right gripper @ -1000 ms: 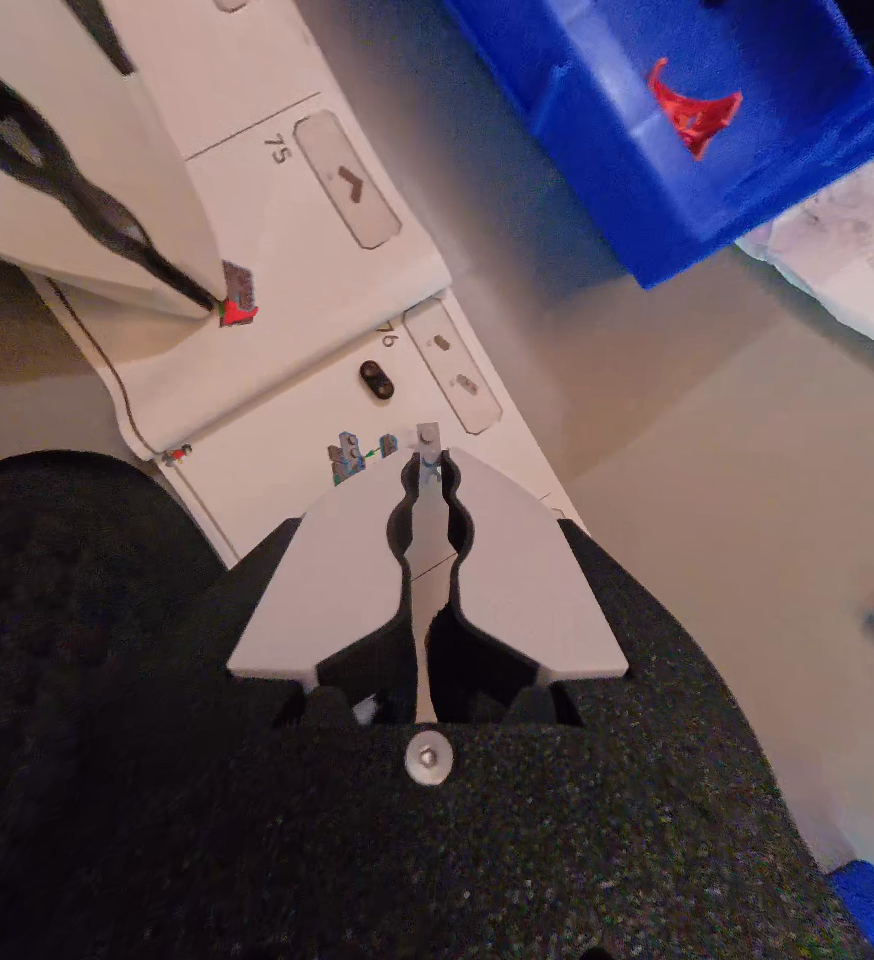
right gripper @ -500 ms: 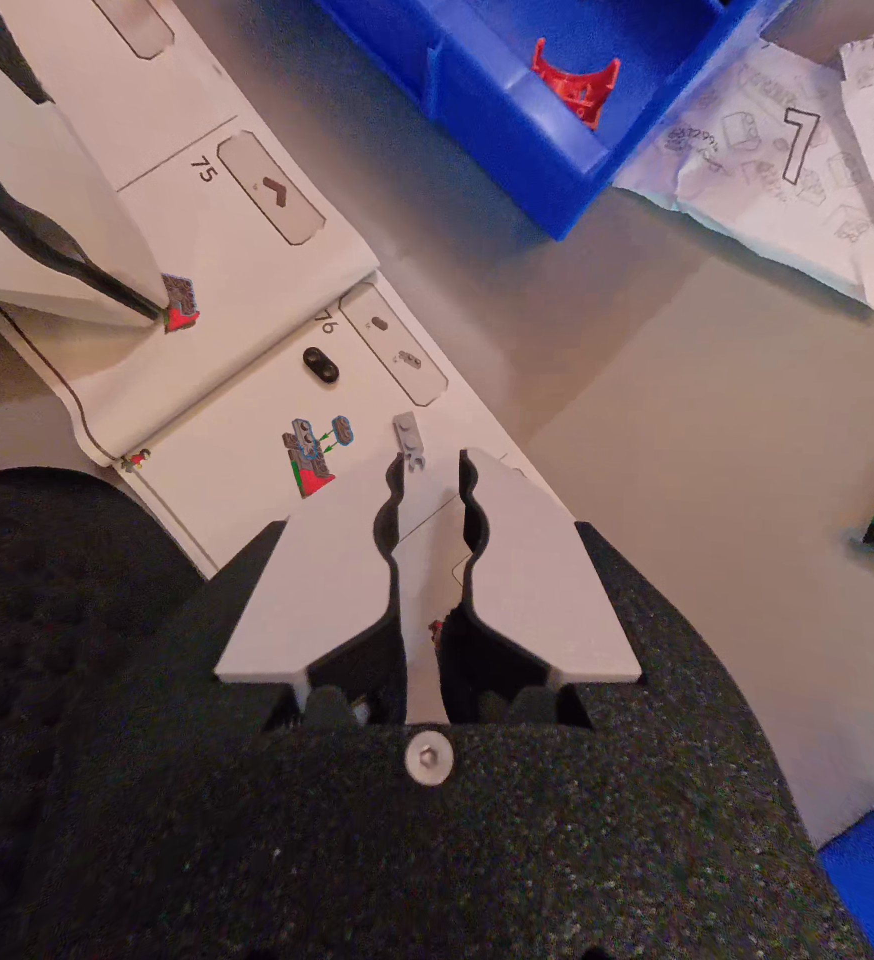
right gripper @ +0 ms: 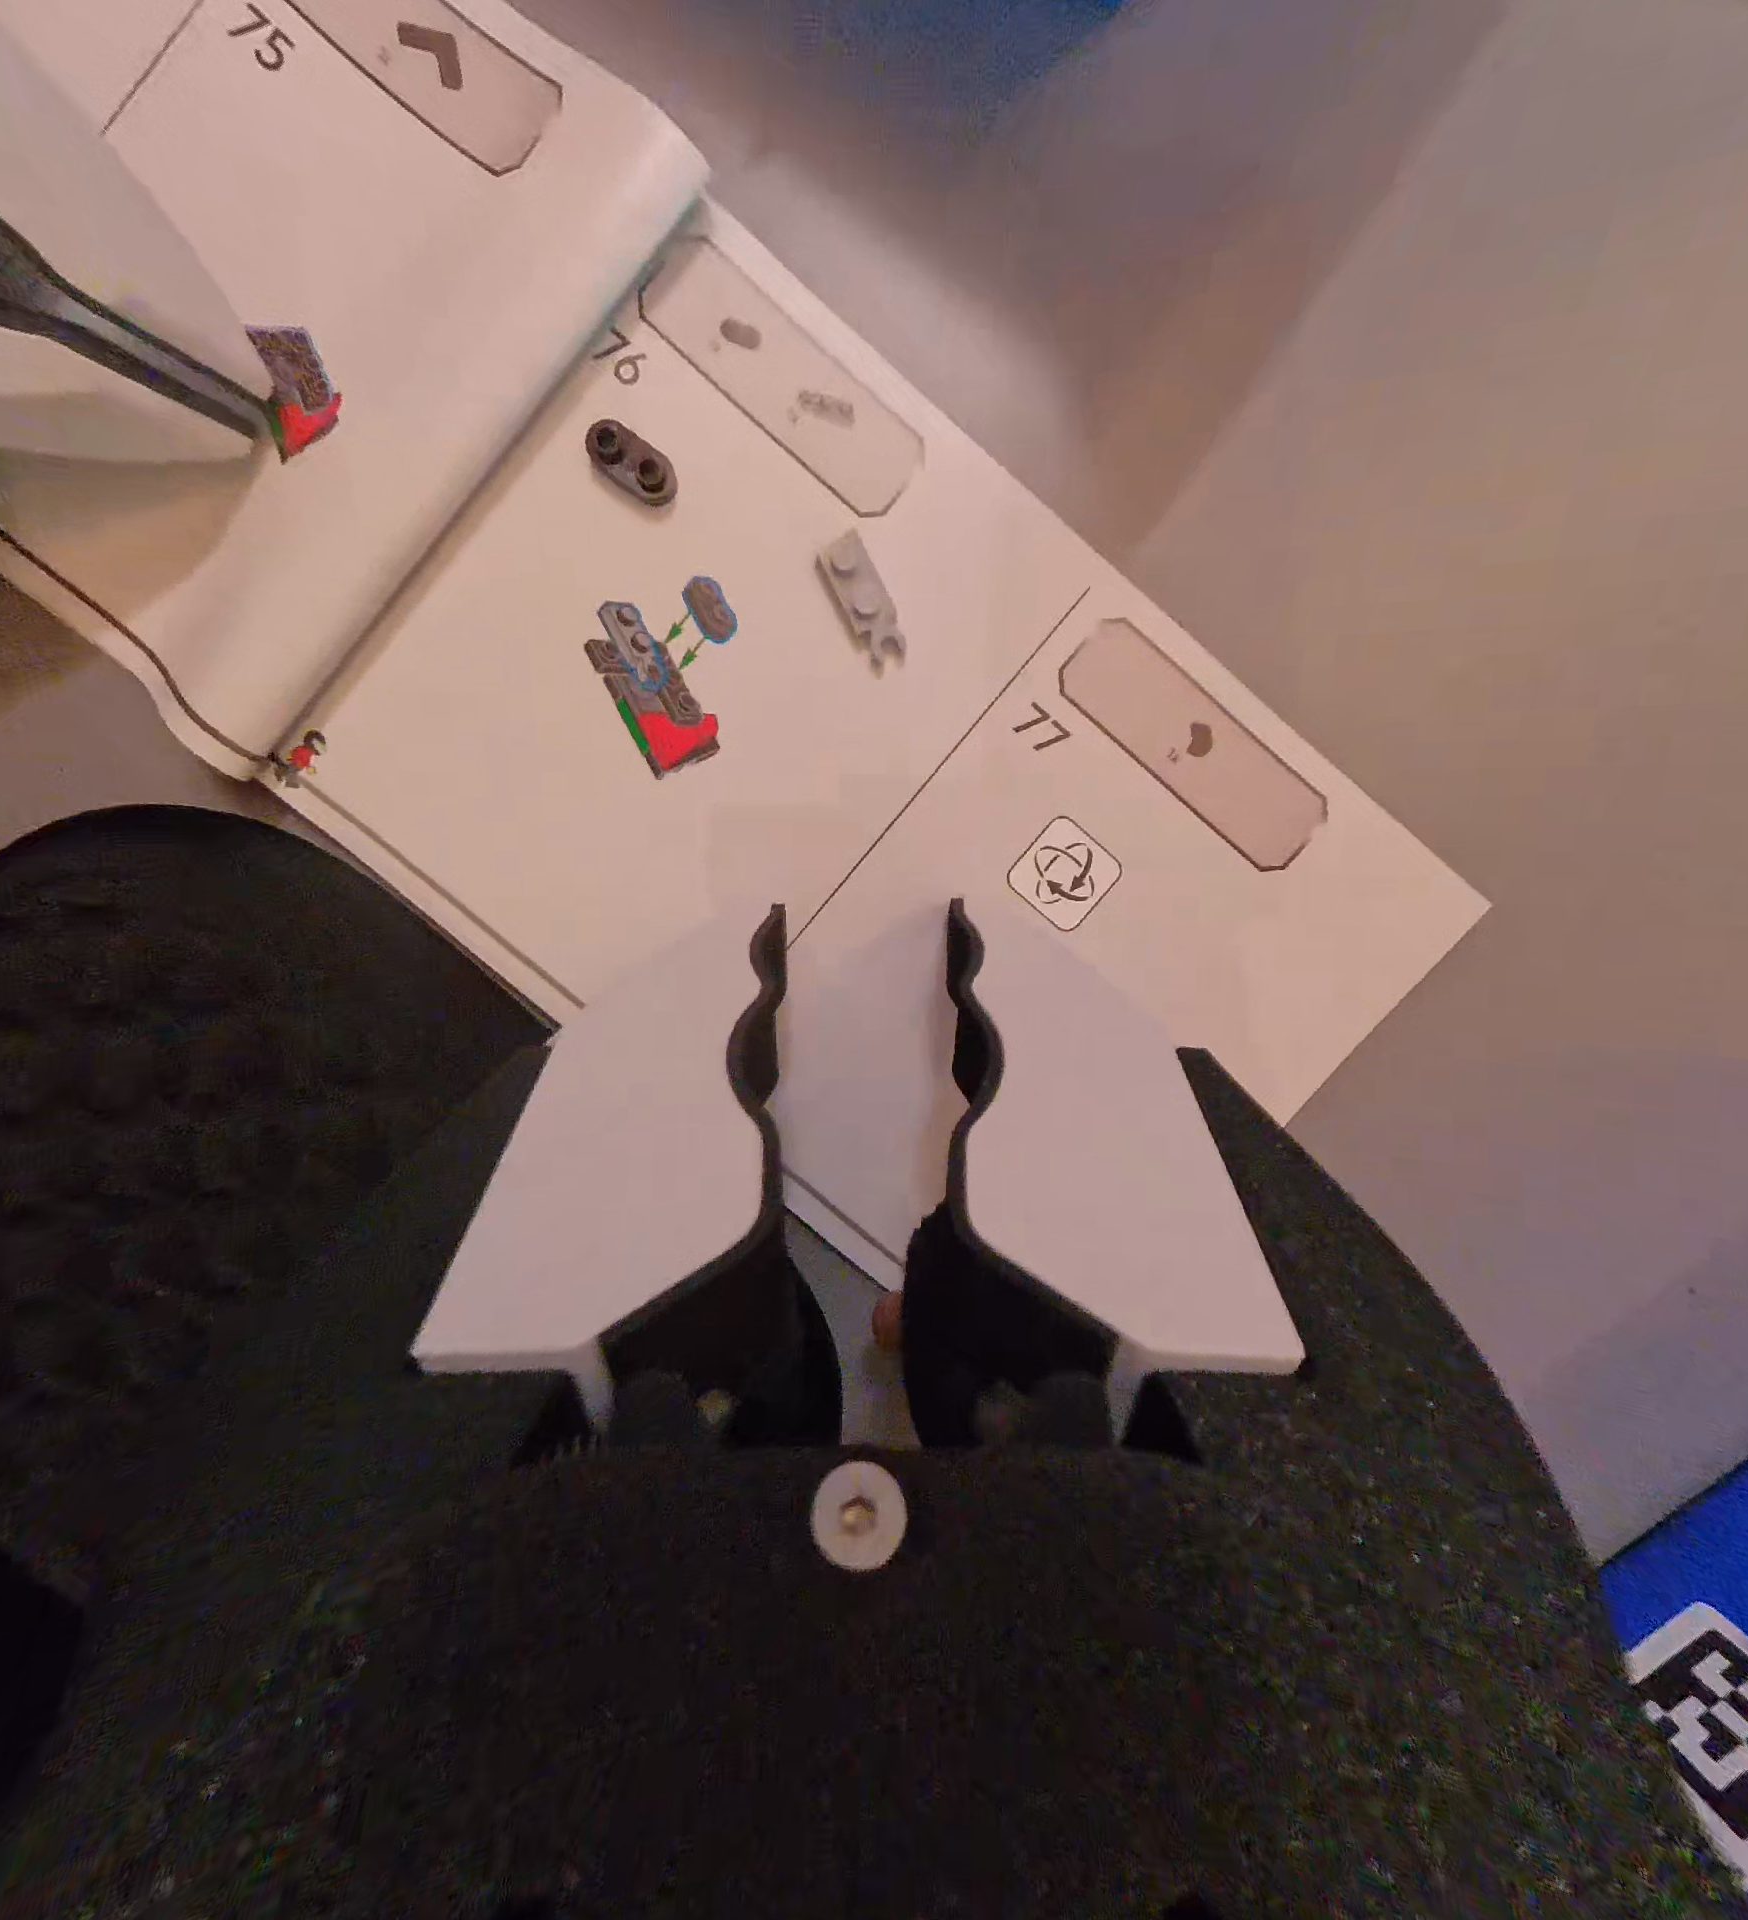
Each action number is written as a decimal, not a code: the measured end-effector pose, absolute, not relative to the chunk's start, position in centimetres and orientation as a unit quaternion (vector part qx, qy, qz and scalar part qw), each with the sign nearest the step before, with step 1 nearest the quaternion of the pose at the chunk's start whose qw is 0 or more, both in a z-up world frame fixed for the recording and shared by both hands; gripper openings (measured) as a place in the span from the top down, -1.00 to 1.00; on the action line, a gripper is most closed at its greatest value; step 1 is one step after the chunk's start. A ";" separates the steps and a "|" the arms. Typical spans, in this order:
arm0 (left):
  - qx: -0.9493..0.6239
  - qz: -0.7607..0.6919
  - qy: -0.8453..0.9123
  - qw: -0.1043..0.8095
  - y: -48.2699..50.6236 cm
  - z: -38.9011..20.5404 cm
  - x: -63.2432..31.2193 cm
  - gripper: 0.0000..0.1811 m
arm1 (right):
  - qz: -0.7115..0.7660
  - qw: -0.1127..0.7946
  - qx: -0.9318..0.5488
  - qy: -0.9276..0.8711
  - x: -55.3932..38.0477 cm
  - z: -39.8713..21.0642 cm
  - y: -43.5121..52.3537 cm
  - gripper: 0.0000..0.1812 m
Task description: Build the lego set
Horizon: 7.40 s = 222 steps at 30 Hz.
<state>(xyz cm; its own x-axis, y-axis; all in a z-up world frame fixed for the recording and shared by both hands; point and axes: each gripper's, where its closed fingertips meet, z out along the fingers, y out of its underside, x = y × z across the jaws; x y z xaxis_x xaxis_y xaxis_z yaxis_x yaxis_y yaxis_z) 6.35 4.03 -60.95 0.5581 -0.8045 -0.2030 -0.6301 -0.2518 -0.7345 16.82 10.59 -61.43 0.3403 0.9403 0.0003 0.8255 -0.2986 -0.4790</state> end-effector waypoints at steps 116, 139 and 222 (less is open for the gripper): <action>-0.782 -0.113 0.460 0.406 4.2 -60.3 5.6 0.98 | -0.005 0.166 -0.541 -0.824 -6.2 -55.7 22.5 0.94; -0.780 -0.108 0.463 0.407 4.0 -60.3 5.5 0.99 | 0.215 0.069 -0.471 -0.853 -9.0 -58.2 14.1 0.98; -0.781 -0.112 0.463 0.404 3.7 -60.1 5.5 0.99 | 0.293 0.183 -0.585 -0.733 -14.7 -58.2 16.5 0.24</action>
